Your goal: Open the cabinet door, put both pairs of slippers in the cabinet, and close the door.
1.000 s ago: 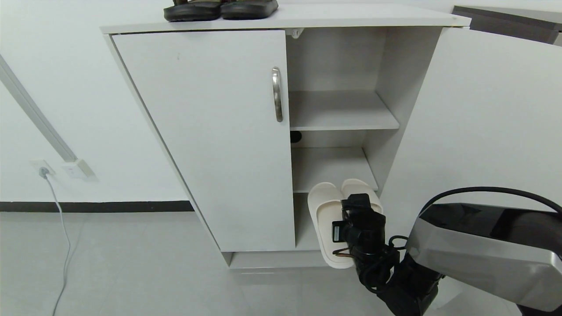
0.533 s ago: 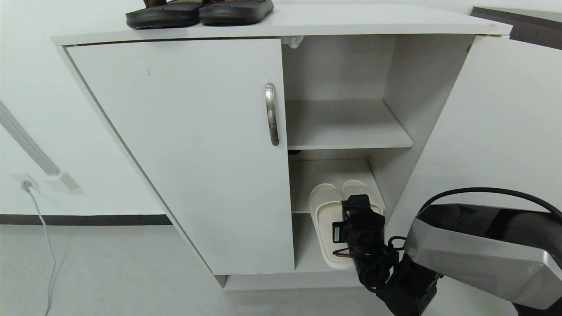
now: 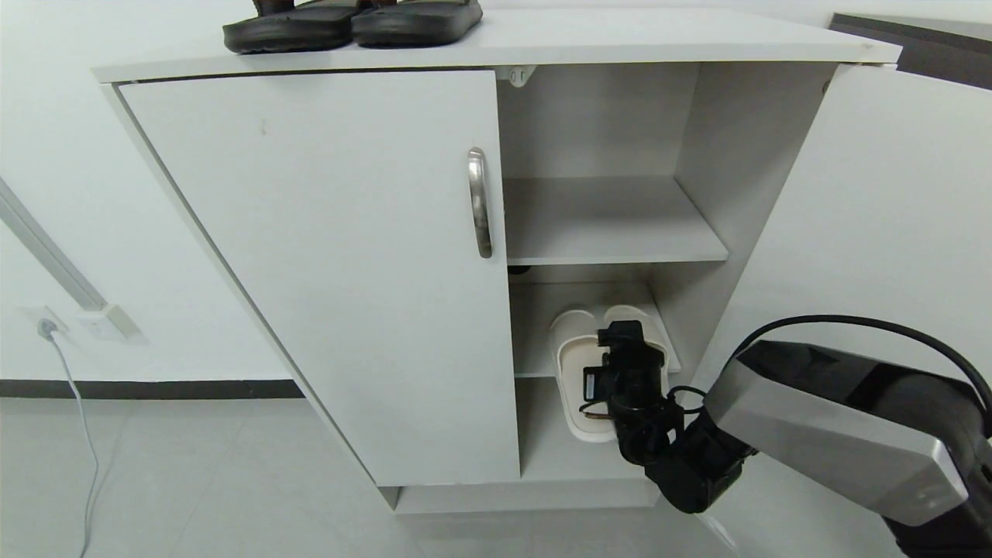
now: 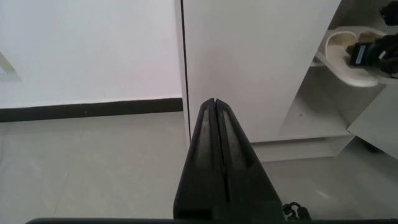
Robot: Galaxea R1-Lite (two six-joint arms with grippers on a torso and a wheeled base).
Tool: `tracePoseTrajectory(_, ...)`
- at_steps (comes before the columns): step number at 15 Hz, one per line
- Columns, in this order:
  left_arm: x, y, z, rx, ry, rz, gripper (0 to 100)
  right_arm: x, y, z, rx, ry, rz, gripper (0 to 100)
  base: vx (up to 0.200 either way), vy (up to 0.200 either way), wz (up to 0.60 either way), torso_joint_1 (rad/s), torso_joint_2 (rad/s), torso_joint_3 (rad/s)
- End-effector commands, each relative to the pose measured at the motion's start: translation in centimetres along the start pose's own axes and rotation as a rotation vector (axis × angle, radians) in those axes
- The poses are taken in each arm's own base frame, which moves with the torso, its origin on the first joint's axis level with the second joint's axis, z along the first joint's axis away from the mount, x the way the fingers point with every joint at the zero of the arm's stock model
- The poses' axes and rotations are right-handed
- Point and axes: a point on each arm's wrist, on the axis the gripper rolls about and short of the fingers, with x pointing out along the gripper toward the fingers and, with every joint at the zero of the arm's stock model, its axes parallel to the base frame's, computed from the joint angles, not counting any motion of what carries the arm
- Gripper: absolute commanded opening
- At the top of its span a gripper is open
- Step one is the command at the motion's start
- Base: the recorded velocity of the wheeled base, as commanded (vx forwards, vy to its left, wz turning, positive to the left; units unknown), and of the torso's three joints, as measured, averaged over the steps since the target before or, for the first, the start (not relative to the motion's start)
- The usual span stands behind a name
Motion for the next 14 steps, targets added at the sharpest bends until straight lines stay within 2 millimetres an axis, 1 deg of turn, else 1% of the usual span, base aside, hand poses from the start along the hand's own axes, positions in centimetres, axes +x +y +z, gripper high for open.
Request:
tracePoseTrajectory(1, 0.0, 0.0, 0.0, 0.0, 0.001, 0.0, 0, 1.9, 0.4, 1.2, 0.018, -0.013, -0.016, 0, 0.0, 0.0, 0.0, 0.0, 0.0, 0.0)
tracePoseTrajectory(3, 0.0, 0.0, 0.0, 0.0, 0.001, 0.0, 0, 3.5, 0.9, 1.6, 0.025, -0.018, -0.026, 0, 0.0, 0.0, 0.0, 0.0, 0.0, 0.0)
tracePoseTrajectory(6, 0.0, 0.0, 0.0, 0.0, 0.001, 0.0, 0, 5.3, 1.1, 2.9, 0.038, -0.034, -0.032, 0, 0.0, 0.0, 0.0, 0.0, 0.0, 0.0)
tracePoseTrajectory(10, 0.0, 0.0, 0.0, 0.0, 0.001, 0.0, 0, 6.6, 0.7, 3.2, 0.038, -0.03, -0.046, 0, 0.0, 0.0, 0.0, 0.0, 0.0, 0.0)
tracePoseTrajectory(14, 0.0, 0.0, 0.0, 0.0, 0.001, 0.0, 0, 7.1, 0.8, 2.5, 0.03, -0.015, -0.026, 0, 0.0, 0.0, 0.0, 0.0, 0.0, 0.0)
